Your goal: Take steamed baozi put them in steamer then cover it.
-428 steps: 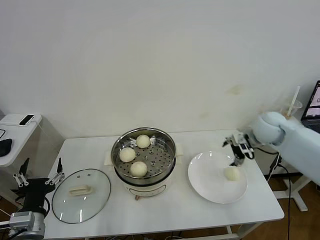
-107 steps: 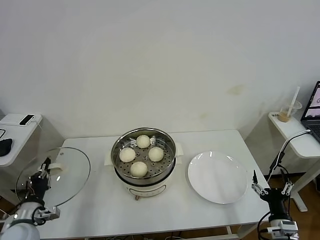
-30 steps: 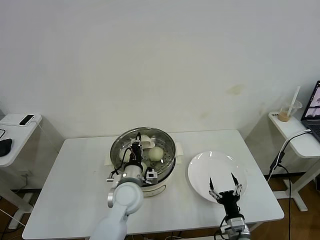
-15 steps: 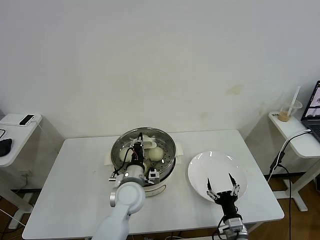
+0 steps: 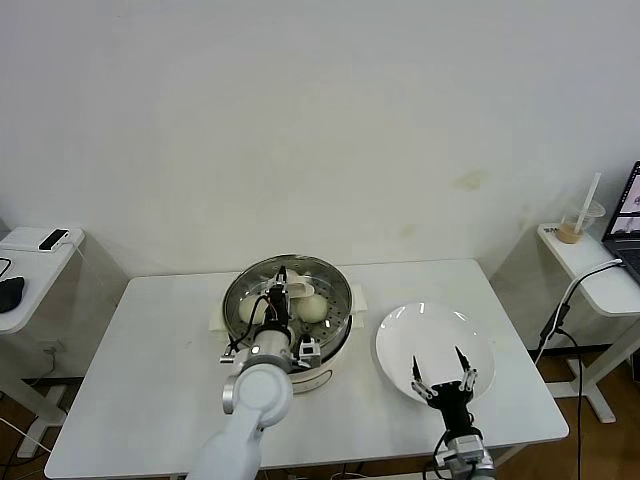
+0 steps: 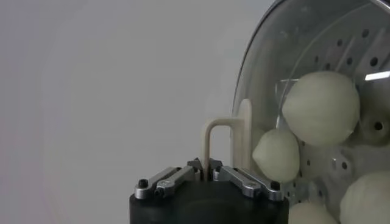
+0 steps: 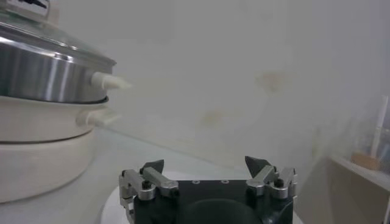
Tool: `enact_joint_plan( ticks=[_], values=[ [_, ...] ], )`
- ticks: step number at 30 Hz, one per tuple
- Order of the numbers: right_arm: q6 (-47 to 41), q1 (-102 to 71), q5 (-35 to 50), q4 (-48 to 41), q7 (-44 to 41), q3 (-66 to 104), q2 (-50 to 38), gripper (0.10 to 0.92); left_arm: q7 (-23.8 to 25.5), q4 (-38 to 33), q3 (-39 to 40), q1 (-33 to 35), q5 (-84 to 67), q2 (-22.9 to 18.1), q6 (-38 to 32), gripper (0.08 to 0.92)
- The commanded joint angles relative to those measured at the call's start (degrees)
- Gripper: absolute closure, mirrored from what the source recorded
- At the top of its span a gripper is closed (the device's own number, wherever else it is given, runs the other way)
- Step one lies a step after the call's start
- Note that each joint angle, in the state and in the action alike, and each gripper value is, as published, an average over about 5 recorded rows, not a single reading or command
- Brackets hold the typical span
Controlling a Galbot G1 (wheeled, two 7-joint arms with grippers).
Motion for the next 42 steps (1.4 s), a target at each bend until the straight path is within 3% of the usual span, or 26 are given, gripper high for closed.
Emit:
enact_joint_plan(
  ticks=[1, 6, 17, 25, 28, 34, 39, 42],
  values=[
    [-0.06, -0.03, -0.05, 0.16, -0.06, -0.14, 0.02, 0.203, -0.54, -0.43, -0.11, 0.4, -0.07, -0.08, -0.34, 0.859],
    [-0.1, -0.1, -0.18, 0.2, -0.09, -0.25, 0.06, 0.203, -0.69, -1.7, -0.29, 1.15, -0.29, 0.32, -0.51, 0.779],
    [-0.06, -0.54, -0.35, 0.1, -0.05, -0.31, -0.12, 0.203, -3.01, -8.3, -0.29, 6.18, -1.28, 1.86, -1.99, 0.459],
    [0.09, -1.27, -0.26, 0.06, 0.0, 0.39, -0.59, 0.203, -6.75, -17.08, -1.03, 14.23, -5.6, 5.57, -5.27, 0.232],
    [0.22, -1.75, -0.17, 0.35, 0.04, 0.52, -0.79, 0.203, -9.98, -21.3, -3.05, 19.09, -8.53, 7.1, -7.89, 0.187],
    [0.72, -2.96, 0.99, 0.82, 0.18, 0.93, -2.24, 0.203, -19.6, -28.3, -9.4, 30.16, -23.61, 7.17, -16.31, 0.177],
    [1.07, -4.36, 3.61, 2.16, 0.08, 1.74, -4.48, 0.203, -33.64, -27.57, -18.43, 37.9, -60.41, 4.99, -26.27, 0.177],
    [1.15, -5.23, 4.78, 2.91, -0.04, 2.52, -5.67, 0.203, -37.45, -25.4, -24.65, 40.65, -82.83, 2.76, -33.17, 0.177]
  ],
)
